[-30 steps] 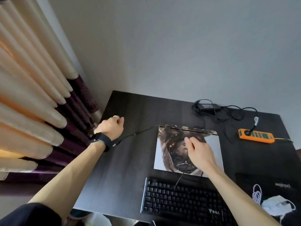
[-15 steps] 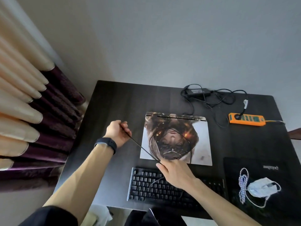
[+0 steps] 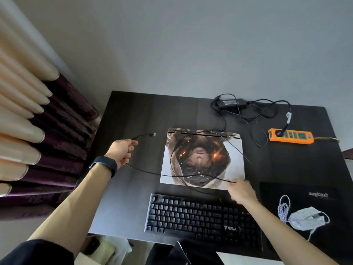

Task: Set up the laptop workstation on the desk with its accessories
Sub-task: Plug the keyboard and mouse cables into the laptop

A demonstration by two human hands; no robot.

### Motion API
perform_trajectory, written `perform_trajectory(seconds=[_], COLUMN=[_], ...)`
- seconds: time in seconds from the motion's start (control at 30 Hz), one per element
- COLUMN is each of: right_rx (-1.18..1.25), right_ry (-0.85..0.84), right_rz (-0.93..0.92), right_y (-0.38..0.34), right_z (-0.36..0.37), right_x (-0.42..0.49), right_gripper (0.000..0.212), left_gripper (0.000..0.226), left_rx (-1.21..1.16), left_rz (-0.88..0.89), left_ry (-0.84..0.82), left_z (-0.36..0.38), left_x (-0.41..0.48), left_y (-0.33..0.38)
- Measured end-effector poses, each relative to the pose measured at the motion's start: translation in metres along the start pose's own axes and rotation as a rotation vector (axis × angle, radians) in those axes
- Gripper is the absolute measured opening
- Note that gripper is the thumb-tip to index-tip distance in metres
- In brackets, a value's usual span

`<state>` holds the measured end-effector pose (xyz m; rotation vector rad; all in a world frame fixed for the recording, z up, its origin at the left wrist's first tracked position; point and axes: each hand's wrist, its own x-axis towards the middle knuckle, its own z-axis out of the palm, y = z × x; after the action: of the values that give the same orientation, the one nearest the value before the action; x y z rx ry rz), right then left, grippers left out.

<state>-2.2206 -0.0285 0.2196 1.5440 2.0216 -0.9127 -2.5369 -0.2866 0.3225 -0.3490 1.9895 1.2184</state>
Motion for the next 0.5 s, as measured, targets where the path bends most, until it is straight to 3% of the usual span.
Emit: perform_trajectory(seconds=[0.13,0.23,0.37,0.5], right_rx=[0.099,-0.126,-0.457,-0.568], right_ry=[0.158,0.195,0.050,-0.090], right_rz=[-0.199,-0.554,-0.922,-1.179], right_y=[-0.013,-0.044,-0.100,-0.148], right_z=[-0.018,-0.017,0.004,0.041], right_x=[-0.007,-0.014,-0.033,-0.063], right_gripper=[0.043,0.032,0.032,0.036], left_gripper=[0.031,0.031,0.030,0.030], left_rx=[0.078,0.094,0.085,0.057], left_rz=[0.037,0.077,0.185,0.287], left_ry=[0.039,0.086,0.177,0.234], left_z=[0.003,-0.006,-0.034,-0.069], left_x=[0.005,0.009,0.011,0.009], left_y=[-0.012,-0.020,-0.026,-0.031])
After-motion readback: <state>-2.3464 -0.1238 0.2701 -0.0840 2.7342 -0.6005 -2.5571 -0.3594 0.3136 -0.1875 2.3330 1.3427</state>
